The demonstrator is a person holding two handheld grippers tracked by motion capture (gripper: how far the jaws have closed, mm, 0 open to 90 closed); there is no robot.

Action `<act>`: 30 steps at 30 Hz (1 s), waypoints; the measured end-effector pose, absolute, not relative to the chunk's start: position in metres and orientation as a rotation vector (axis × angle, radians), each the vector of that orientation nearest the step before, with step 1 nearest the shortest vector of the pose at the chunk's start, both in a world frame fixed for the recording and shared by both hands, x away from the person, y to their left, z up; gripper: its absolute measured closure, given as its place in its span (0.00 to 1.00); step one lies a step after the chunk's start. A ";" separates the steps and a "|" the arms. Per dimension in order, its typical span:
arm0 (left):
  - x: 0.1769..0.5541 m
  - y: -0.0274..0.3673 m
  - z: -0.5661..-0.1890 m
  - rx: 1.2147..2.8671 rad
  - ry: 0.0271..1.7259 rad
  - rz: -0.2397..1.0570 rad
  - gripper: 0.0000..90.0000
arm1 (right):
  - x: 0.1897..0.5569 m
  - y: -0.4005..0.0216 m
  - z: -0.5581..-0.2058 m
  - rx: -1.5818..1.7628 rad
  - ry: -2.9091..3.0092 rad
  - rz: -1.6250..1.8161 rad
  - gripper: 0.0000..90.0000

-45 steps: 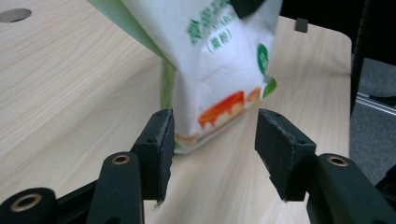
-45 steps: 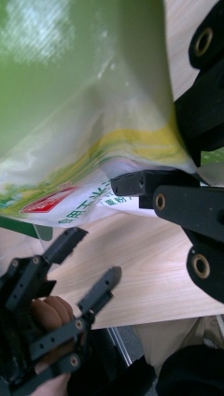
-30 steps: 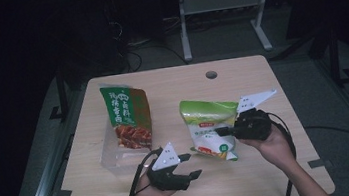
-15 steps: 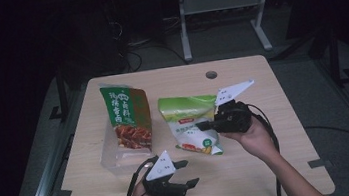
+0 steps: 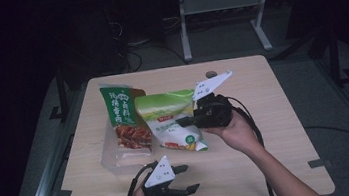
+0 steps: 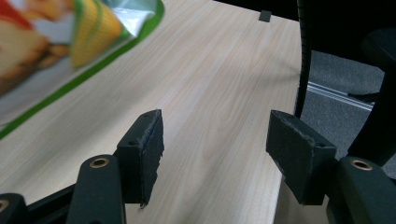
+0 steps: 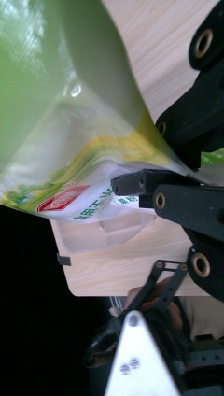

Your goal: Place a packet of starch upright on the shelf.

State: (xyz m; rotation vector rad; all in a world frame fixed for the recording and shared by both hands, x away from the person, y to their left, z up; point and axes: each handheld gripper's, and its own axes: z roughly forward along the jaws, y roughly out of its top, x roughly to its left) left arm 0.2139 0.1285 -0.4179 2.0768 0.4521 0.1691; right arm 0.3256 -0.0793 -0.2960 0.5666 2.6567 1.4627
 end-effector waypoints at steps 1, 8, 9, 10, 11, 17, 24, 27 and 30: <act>0.214 0.129 -0.418 2.072 0.454 0.169 0.40 | 0.326 -0.077 -0.295 0.562 2.655 1.467 0.99; 0.210 0.128 -0.421 2.076 0.452 0.156 0.37 | 0.328 -0.055 -0.288 0.505 2.654 1.473 0.99; 0.209 0.127 -0.421 2.073 0.456 0.151 0.37 | 0.329 -0.052 -0.287 0.499 2.654 1.475 0.99; 0.208 0.127 -0.422 2.072 0.452 0.152 0.37 | 0.329 -0.048 -0.286 0.495 2.654 1.483 0.99; 0.209 0.128 -0.421 2.081 0.436 0.160 0.36 | 0.329 -0.045 -0.285 0.490 2.655 1.482 0.99; 0.205 0.127 -0.422 2.071 0.442 0.150 0.35 | 0.330 -0.027 -0.279 0.470 2.652 1.507 0.99; 0.204 0.133 -0.422 2.078 0.454 0.153 0.34 | 0.334 -0.002 -0.279 0.460 2.658 1.531 0.99; 0.203 0.136 -0.423 2.072 0.464 0.149 0.33 | 0.337 0.009 -0.283 0.452 2.667 1.530 0.99; 0.201 0.139 -0.425 2.085 0.462 0.150 0.33 | 0.341 0.020 -0.288 0.452 2.670 1.538 0.99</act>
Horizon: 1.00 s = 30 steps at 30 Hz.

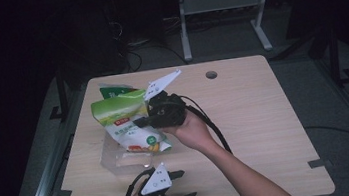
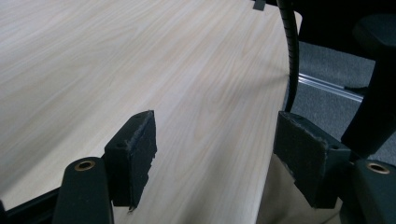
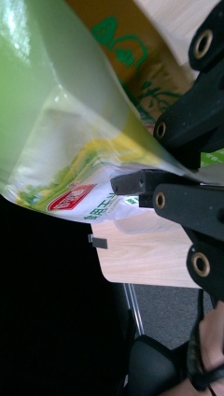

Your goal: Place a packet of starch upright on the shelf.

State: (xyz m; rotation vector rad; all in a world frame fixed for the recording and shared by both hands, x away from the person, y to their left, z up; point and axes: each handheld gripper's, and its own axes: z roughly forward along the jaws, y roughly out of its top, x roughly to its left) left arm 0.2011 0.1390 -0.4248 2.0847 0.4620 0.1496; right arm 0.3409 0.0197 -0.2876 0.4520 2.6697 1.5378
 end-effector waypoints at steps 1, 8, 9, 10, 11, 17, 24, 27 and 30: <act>0.201 0.140 -0.425 2.085 0.465 0.146 0.33 | 0.342 0.023 -0.289 0.454 2.672 1.542 0.99; 0.199 0.145 -0.426 2.086 0.474 0.147 0.32 | 0.348 0.048 -0.299 0.450 2.687 1.545 0.99; 0.198 0.145 -0.426 2.082 0.479 0.142 0.31 | 0.348 0.051 -0.300 0.454 2.692 1.553 0.99; 0.198 0.146 -0.427 2.081 0.483 0.143 0.31 | 0.348 0.055 -0.301 0.457 2.696 1.557 0.99; 0.197 0.147 -0.427 2.089 0.482 0.143 0.31 | 0.348 0.058 -0.303 0.456 2.697 1.563 0.99; 0.196 0.151 -0.428 2.099 0.480 0.133 0.30 | 0.349 0.077 -0.315 0.451 2.724 1.574 0.99; 0.195 0.152 -0.429 2.113 0.462 0.139 0.30 | 0.349 0.091 -0.330 0.434 2.750 1.592 0.99; 0.195 0.152 -0.429 2.102 0.469 0.138 0.30 | 0.348 0.095 -0.339 0.426 2.763 1.602 0.99; 0.194 0.151 -0.430 2.101 0.474 0.129 0.30 | 0.348 0.098 -0.349 0.430 2.779 1.581 0.99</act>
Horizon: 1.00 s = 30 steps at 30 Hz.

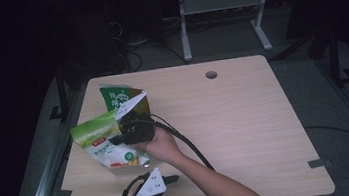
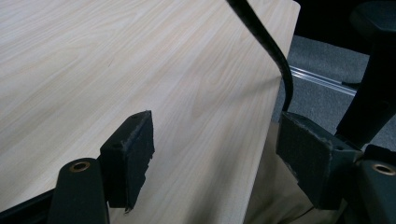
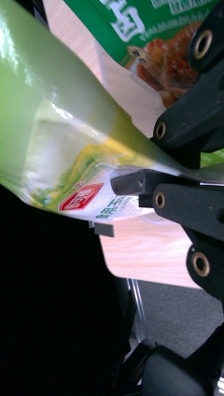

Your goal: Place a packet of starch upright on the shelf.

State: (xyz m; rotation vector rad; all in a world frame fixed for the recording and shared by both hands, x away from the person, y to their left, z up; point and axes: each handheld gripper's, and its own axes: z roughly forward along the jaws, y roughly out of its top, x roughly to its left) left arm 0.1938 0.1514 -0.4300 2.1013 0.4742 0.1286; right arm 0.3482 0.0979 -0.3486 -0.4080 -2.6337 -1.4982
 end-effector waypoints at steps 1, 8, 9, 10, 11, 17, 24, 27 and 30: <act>0.193 0.151 -0.430 2.099 0.474 0.128 0.30 | 0.348 0.098 -0.352 -0.418 -2.636 -1.489 0.99; 0.193 0.148 -0.430 2.104 0.454 0.134 0.30 | 0.347 0.092 -0.360 -0.405 -2.675 -1.464 0.97; 0.193 0.148 -0.431 2.102 0.460 0.133 0.30 | 0.346 0.092 -0.359 -0.399 -2.685 -1.449 0.96; 0.193 0.148 -0.431 2.102 0.462 0.133 0.30 | 0.346 0.091 -0.359 -0.383 -2.701 -1.433 0.94; 0.193 0.148 -0.431 2.102 0.461 0.134 0.30 | 0.345 0.090 -0.358 -0.382 -2.701 -1.420 0.92; 0.193 0.149 -0.430 2.093 0.467 0.136 0.30 | 0.340 0.085 -0.360 -0.365 -2.781 -1.350 0.95; 0.194 0.149 -0.431 2.093 0.466 0.145 0.30 | 0.344 0.072 -0.376 -0.407 -2.763 -1.328 0.97; 0.195 0.149 -0.431 2.094 0.472 0.150 0.30 | 0.346 0.069 -0.379 -0.419 -2.750 -1.320 0.97; 0.195 0.149 -0.431 2.094 0.468 0.155 0.30 | 0.347 0.068 -0.378 -0.415 -2.745 -1.297 0.93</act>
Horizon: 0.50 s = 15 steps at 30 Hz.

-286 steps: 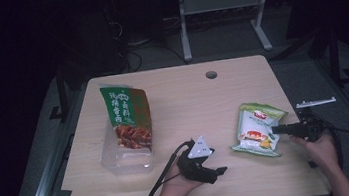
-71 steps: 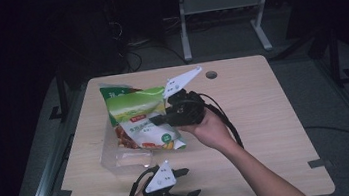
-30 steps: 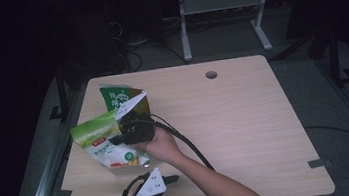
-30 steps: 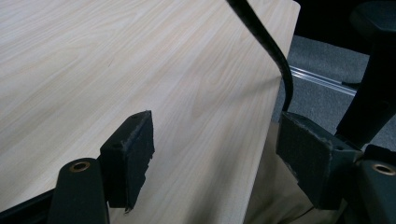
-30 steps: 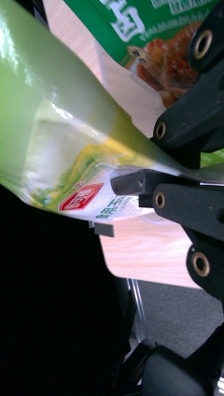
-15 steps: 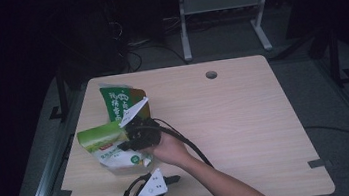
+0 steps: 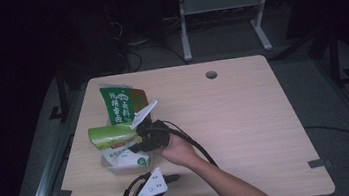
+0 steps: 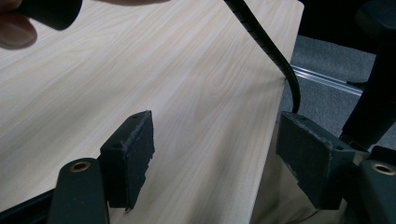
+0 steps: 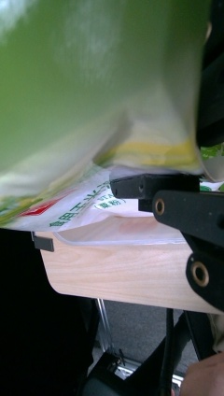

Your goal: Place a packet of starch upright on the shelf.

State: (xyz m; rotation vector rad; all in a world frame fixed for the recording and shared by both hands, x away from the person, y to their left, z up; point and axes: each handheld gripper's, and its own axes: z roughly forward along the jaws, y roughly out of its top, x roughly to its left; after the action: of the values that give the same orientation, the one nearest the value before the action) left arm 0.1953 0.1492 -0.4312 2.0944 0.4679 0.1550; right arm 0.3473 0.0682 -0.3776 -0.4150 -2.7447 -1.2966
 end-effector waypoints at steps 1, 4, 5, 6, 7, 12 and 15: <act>0.195 0.149 -0.431 2.094 0.468 0.155 0.30 | 0.348 0.068 -0.377 -0.416 -2.746 -1.296 0.91; 0.195 0.149 -0.432 2.099 0.471 0.152 0.30 | 0.349 0.063 -0.375 -0.449 -2.705 -1.325 0.87; 0.195 0.149 -0.432 2.102 0.471 0.153 0.30 | 0.350 0.061 -0.374 -0.447 -2.700 -1.338 0.86; 0.195 0.150 -0.432 2.109 0.473 0.156 0.30 | 0.351 0.060 -0.373 -0.449 -2.691 -1.346 0.86; 0.196 0.150 -0.433 2.108 0.476 0.158 0.30 | 0.351 0.058 -0.372 -0.448 -2.692 -1.347 0.87; 0.199 0.151 -0.433 2.110 0.487 0.164 0.30 | 0.350 0.058 -0.373 -0.440 -2.701 -1.327 0.90; 0.200 0.150 -0.433 2.109 0.488 0.168 0.30 | 0.350 0.057 -0.372 -0.424 -2.715 -1.323 0.88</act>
State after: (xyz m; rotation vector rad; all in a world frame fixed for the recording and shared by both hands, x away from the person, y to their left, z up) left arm 0.1997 0.1504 -0.4331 2.1088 0.4878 0.1679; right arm 0.3503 0.0572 -0.3720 -0.4244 -2.7147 -1.3232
